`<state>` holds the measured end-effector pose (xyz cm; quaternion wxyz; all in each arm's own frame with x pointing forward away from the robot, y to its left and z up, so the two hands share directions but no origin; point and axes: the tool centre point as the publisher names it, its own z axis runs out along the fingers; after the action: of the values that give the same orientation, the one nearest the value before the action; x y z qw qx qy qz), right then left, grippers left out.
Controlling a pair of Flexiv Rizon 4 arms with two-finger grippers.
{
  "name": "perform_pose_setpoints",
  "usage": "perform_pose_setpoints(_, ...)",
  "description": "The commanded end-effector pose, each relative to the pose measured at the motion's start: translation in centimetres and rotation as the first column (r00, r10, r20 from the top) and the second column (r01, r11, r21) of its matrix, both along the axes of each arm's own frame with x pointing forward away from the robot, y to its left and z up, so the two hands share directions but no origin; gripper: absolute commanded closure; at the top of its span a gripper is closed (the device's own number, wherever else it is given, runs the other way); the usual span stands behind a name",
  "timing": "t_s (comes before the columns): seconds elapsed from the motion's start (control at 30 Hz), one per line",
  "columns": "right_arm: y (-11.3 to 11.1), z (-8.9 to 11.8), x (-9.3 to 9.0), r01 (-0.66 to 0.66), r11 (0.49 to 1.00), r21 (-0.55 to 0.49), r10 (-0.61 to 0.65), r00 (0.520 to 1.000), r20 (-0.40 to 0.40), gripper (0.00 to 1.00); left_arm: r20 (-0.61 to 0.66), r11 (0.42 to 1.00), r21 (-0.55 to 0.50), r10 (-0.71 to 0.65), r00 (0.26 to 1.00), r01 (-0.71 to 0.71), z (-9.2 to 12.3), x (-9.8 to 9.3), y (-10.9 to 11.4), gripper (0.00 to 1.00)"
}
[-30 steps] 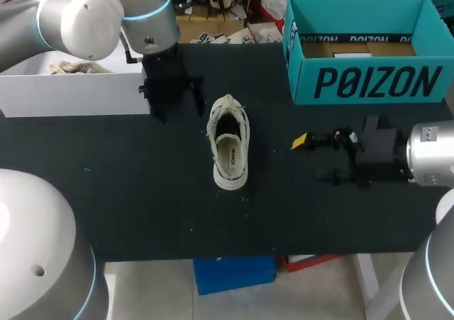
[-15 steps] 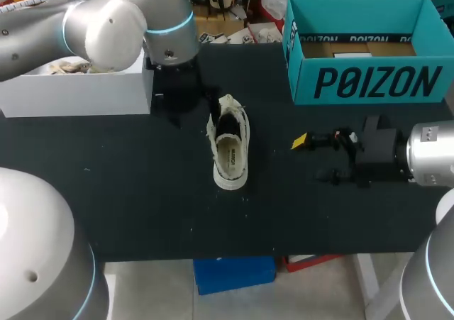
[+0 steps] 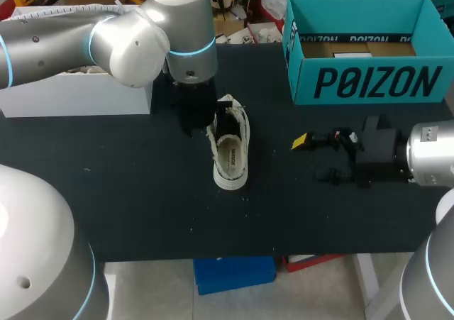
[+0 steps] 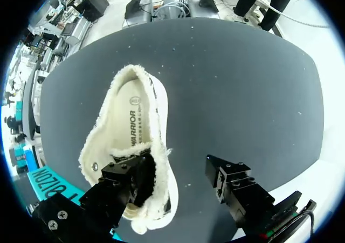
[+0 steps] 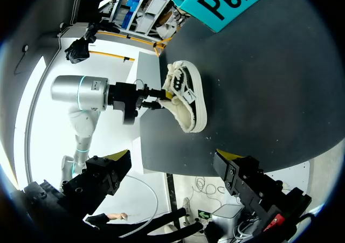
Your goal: Take the shoe out of the shoebox, open the shoe tongue, remove and reinsert the insole, then place the shoe into the shoebox
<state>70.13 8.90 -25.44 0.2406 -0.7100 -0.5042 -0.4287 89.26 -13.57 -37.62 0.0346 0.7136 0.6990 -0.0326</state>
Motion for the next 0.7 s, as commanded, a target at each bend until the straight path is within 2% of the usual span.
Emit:
perform_pose_setpoints(0.03,0.0,0.0,0.0,0.0,1.0,-0.001,0.0,1.0,-0.001,0.0,0.001,1.0,0.001,0.007,1.0,-0.007,-0.9,0.3,-0.3,0.34)
perform_pose_setpoints(0.4,0.0,0.0,0.0,0.0,1.0,-0.001,0.0,1.0,-0.001,0.0,0.004,0.999,-0.002,0.04,0.999,-0.04,-2.6,0.9,-0.9,0.37)
perform_pose_setpoints(0.5,0.0,0.0,0.0,0.0,1.0,-0.001,0.0,1.0,-0.001,0.0,0.011,0.999,-0.007,0.049,0.999,-0.048,-2.9,1.1,-1.1,0.41)
perform_pose_setpoints(0.53,0.0,0.0,0.0,0.0,1.0,-0.001,0.0,1.0,-0.001,0.0,0.016,0.999,-0.008,0.054,0.998,-0.054,-2.9,1.1,-1.2,0.51)
perform_pose_setpoints(0.7,0.0,0.0,0.0,0.0,1.0,-0.001,0.0,1.0,-0.001,0.0,0.033,0.998,-0.01,0.062,0.998,-0.062,-3.2,1.2,-1.4,0.75)
